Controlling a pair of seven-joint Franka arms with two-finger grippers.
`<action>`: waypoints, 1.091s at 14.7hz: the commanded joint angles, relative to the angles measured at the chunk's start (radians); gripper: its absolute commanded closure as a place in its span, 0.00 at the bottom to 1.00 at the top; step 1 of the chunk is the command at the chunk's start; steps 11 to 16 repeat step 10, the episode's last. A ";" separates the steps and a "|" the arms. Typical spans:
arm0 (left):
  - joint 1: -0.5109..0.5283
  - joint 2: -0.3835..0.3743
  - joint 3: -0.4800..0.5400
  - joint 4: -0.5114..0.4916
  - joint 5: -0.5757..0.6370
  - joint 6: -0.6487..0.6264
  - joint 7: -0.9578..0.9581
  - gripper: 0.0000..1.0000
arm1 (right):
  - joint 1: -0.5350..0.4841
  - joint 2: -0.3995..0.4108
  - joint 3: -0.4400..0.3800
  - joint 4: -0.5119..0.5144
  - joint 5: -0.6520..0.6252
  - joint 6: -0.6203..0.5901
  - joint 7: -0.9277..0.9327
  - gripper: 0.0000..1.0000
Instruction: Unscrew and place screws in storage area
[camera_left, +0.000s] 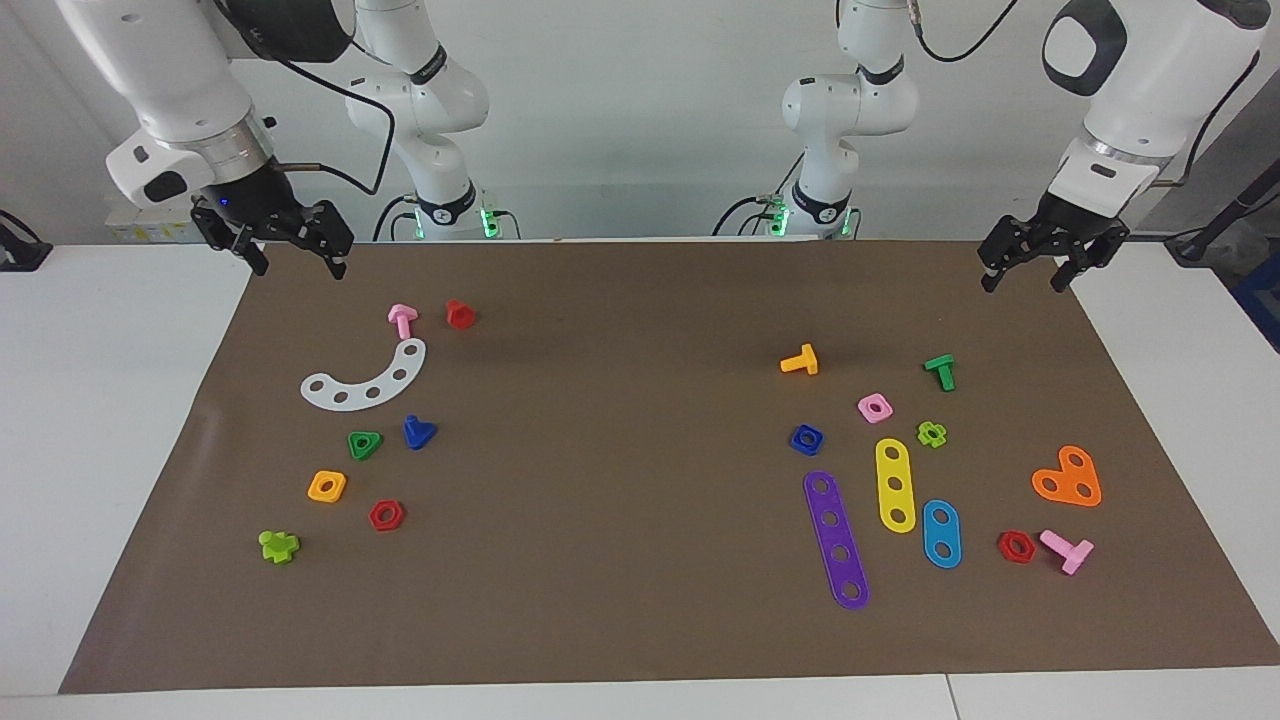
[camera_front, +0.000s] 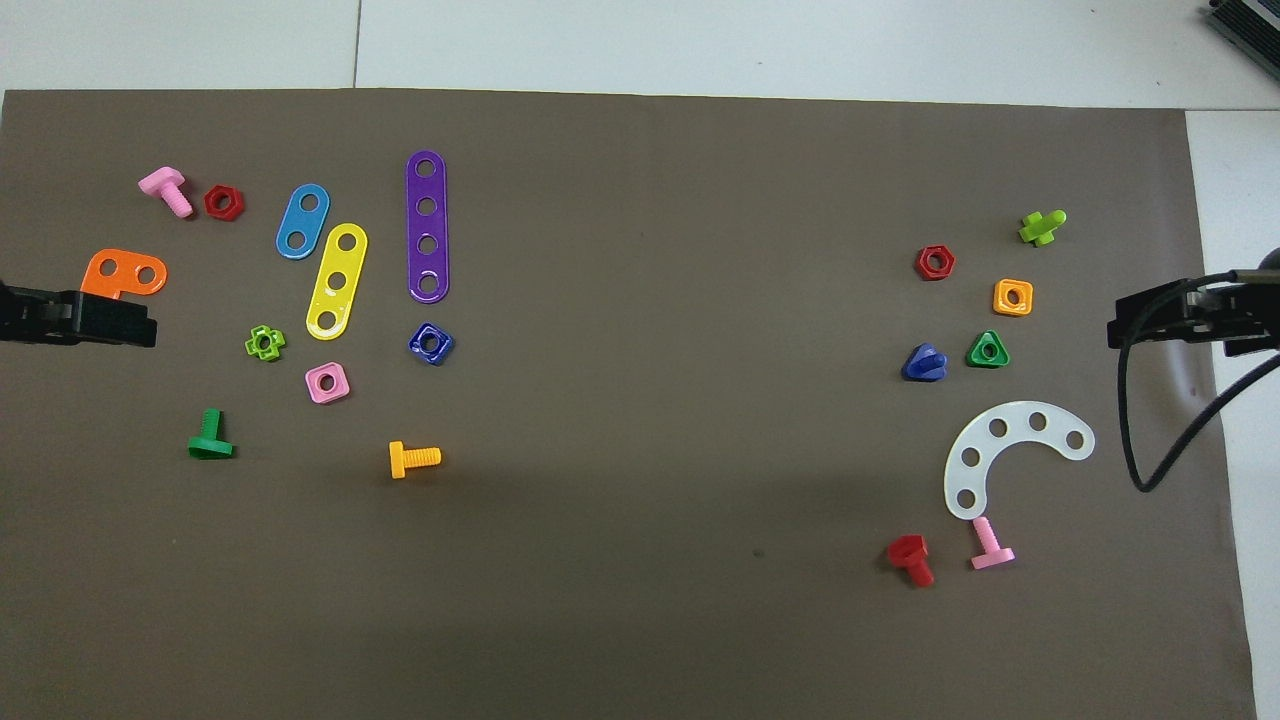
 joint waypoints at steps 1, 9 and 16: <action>0.030 0.014 -0.017 0.034 0.018 -0.038 -0.004 0.00 | -0.003 -0.015 0.005 -0.016 -0.012 -0.008 -0.019 0.00; 0.031 0.008 -0.012 0.014 0.018 -0.031 -0.001 0.00 | -0.004 -0.015 0.003 -0.015 -0.012 -0.006 -0.022 0.00; 0.030 0.008 -0.012 0.014 0.018 -0.031 -0.001 0.00 | -0.004 -0.015 0.003 -0.015 -0.014 -0.006 -0.024 0.00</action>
